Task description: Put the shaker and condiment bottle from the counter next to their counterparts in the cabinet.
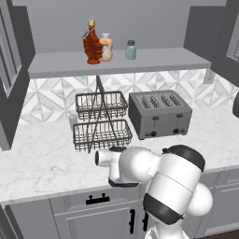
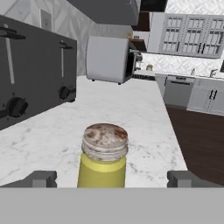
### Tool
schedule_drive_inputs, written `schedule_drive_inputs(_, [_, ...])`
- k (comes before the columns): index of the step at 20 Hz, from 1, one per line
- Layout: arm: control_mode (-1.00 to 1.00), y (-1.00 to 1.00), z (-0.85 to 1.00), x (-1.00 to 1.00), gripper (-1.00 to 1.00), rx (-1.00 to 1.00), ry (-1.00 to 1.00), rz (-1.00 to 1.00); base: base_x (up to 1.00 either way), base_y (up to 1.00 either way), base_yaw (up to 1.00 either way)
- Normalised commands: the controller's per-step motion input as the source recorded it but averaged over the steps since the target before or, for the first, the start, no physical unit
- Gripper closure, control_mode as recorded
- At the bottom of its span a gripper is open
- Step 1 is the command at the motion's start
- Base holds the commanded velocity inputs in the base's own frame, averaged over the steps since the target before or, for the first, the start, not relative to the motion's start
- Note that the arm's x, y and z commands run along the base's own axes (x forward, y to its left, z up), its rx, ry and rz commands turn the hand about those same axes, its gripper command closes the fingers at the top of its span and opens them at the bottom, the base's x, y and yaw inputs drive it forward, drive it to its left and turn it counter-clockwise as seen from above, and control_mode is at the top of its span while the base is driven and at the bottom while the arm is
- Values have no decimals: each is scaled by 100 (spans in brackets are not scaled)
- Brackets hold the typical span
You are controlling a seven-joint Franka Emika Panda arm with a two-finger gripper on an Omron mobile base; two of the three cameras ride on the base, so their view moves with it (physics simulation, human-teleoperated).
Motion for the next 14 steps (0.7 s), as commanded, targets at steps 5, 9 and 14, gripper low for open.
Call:
schedule_drive_inputs(5, [-100, -6, -9, 15, -100, 0, 0, 0, 0, 0, 0])
schedule_drive_inputs(9, [-100, -11, -4, 10, -100, 0, 0, 0, 0, 0, 0])
schedule_drive_inputs(14, [-100, -17, -7, 10, 100, 0, 0, 0, 0, 0, 0])
